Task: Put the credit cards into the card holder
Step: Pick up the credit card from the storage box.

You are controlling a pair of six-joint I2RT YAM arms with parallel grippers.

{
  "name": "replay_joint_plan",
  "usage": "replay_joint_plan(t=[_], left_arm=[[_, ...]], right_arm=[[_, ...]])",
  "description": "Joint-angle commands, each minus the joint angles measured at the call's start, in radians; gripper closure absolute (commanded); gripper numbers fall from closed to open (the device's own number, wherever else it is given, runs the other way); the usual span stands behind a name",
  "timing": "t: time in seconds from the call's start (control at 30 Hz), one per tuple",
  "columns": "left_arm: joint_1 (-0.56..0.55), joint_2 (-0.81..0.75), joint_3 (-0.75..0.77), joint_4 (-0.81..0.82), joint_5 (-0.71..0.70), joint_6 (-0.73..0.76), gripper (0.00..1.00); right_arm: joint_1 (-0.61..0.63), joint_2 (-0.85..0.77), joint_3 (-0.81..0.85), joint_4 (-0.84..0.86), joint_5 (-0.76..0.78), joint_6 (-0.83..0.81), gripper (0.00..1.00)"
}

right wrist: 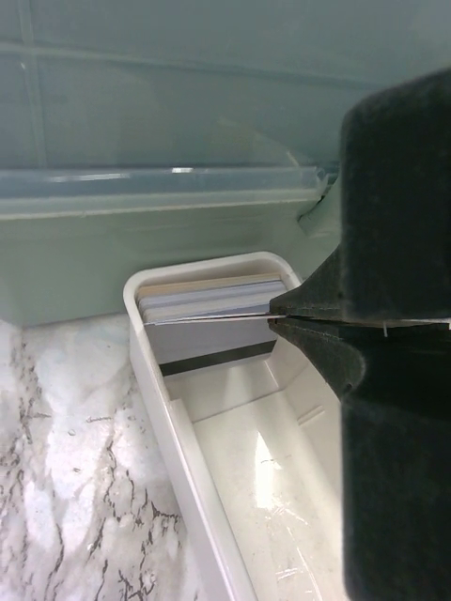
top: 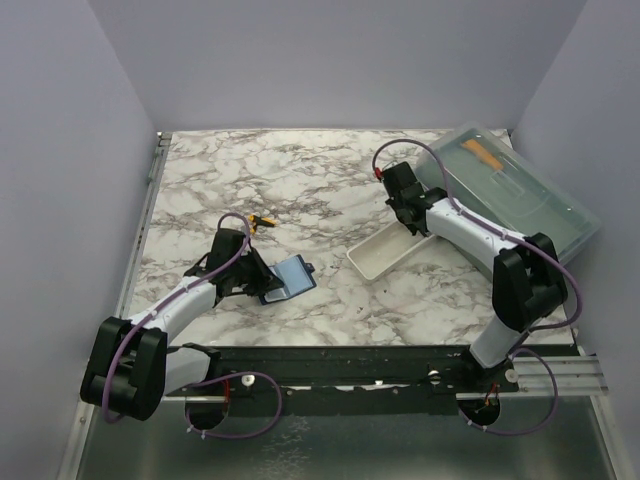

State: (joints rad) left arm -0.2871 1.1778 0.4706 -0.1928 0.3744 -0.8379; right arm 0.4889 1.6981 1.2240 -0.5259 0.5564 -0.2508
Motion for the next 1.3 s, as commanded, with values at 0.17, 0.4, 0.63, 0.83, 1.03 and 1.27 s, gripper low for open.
replay_joint_plan(t=[0.17,0.4,0.63,0.83,1.03,1.27], left_arm=[[0.004,0.002,0.039,-0.013,0.020,-0.003,0.88],[0.005,0.006,0.037,-0.014,0.029,-0.007,0.88],[0.006,0.006,0.041,-0.020,0.032,-0.005,0.88],[0.005,0.008,0.037,-0.020,0.034,-0.001,0.88],[0.004,0.003,0.042,-0.022,0.041,0.005,0.88],[0.004,0.010,0.050,-0.022,0.044,0.006,0.87]], right_arm=[[-0.007,-0.082,0.132,-0.118,-0.014,0.050,1.00],[-0.008,-0.104,0.121,-0.150,-0.054,0.117,1.00],[-0.013,-0.123,0.067,-0.109,-0.153,0.107,1.00],[-0.052,-0.102,0.024,-0.043,-0.164,0.070,1.00],[-0.054,-0.102,0.045,-0.046,-0.180,0.090,1.00],[-0.046,-0.144,0.203,-0.144,-0.383,0.357,1.00]])
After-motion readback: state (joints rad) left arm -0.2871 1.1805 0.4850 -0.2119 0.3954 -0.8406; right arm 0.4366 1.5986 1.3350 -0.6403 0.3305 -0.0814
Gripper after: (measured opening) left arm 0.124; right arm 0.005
